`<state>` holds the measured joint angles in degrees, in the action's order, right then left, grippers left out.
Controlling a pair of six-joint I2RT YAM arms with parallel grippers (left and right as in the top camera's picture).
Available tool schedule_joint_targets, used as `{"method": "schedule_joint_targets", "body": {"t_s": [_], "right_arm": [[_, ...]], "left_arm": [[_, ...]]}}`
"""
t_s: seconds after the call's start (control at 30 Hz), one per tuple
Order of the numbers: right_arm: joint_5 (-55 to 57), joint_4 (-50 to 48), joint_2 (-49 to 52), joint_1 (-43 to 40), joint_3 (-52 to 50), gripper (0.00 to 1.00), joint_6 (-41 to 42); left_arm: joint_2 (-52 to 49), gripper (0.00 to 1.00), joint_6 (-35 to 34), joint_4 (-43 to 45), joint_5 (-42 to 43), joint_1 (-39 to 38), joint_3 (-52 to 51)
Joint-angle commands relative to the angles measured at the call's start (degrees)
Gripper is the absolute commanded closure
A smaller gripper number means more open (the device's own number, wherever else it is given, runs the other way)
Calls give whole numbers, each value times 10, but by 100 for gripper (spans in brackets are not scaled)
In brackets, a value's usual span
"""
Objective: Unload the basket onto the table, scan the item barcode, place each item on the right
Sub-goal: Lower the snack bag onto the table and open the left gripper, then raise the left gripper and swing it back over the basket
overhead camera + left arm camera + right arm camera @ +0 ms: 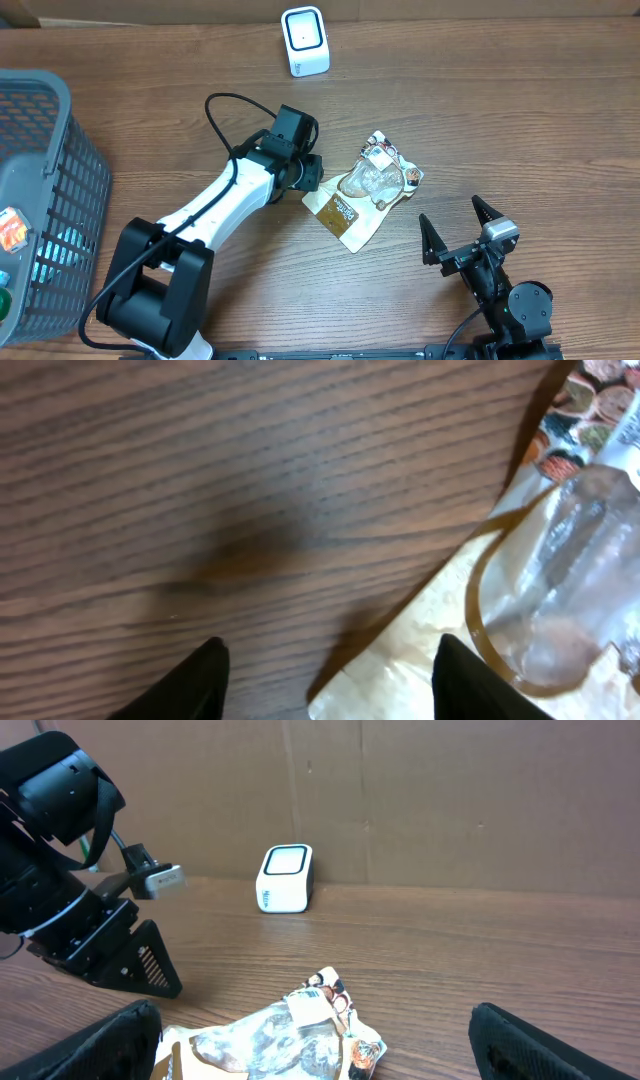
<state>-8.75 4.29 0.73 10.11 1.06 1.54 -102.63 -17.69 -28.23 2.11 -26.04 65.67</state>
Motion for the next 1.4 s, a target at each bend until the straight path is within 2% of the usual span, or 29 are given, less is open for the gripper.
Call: {"method": "schedule_joint_targets", "body": {"t_s": [0.0,0.2,0.27,0.47,0.6,0.83,0.97,1.1,1.2,1.23,1.3,1.33,1.37], "right_arm": [[-1,-3,-5,-2,-6,0,0],[-1,-3,-5,-2,-6,0,0],[-1,-3,-5,-2,-6,0,0],[-1,-3,-5,-2,-6,0,0],[-1,-3,-5,-2,-6,0,0],[-1,-3,-5,-2,-6,0,0],[-1,-3,-5,-2,-6,0,0],[-1,-3,-5,-2,-6,0,0],[-1,-3,-5,-2,-6,0,0],[-1,-3,-5,-2,-6,0,0],[-1,-3,-5,-2,-6,0,0],[-1,-3,-5,-2,-6,0,0],[-1,-3,-5,-2,-6,0,0]], "left_arm": [[-32,62,12,3,-18,-3,0],[-49,76,12,-25,22,-14,0],[-47,81,12,-30,60,-17,1],[-45,85,17,-15,230,-22,2],[-45,87,17,-12,291,-22,2],[-42,91,17,-60,271,-3,50],[-32,88,44,-165,207,10,142],[-22,86,53,-302,105,14,268],[-20,75,53,-400,34,15,376],[-20,57,53,-436,17,17,423],[-19,30,54,-474,10,21,478],[-19,21,59,-498,9,25,516],[-19,17,60,-518,9,30,547]]}}
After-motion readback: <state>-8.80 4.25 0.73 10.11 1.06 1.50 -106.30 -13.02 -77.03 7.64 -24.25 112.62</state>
